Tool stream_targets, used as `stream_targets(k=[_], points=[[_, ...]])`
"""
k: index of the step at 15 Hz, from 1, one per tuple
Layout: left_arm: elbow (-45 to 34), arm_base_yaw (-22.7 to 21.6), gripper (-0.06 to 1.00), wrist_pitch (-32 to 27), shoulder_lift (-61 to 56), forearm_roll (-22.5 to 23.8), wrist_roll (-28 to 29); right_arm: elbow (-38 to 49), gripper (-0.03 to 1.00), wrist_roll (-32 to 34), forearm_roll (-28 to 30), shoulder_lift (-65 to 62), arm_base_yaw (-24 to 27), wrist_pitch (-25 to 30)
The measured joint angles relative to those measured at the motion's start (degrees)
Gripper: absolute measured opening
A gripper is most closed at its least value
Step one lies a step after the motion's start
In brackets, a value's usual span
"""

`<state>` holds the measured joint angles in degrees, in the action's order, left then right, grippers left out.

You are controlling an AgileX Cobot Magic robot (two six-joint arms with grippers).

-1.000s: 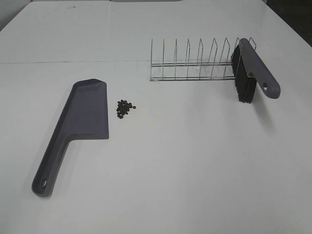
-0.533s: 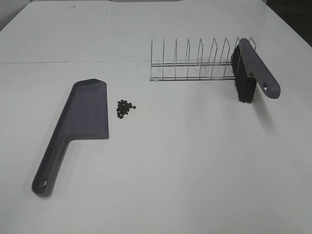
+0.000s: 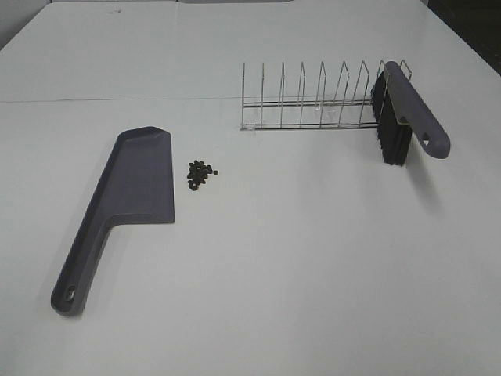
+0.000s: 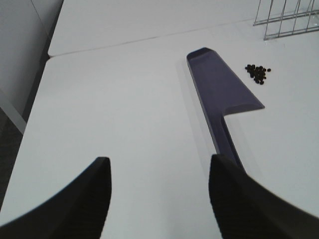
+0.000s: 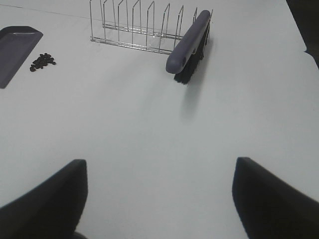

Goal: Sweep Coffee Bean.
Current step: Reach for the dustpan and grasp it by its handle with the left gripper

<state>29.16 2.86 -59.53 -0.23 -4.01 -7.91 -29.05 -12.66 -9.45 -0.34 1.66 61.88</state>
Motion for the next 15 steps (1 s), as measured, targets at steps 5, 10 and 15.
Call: stream_targets(k=[5,10,15], points=[[0.7,0.0,0.54,13.8,11.1,-1.5,0.0,0.0,0.67,0.0,0.0,0.0,0.0,0.0],[10.5,0.0,0.54,22.6,41.5,-4.4,0.0,0.0,0.67,0.0,0.0,0.0,0.0,0.0],[22.8,0.0,0.54,20.6,65.1,-10.4,0.0,0.0,0.67,0.0,0.0,0.0,0.0,0.0]])
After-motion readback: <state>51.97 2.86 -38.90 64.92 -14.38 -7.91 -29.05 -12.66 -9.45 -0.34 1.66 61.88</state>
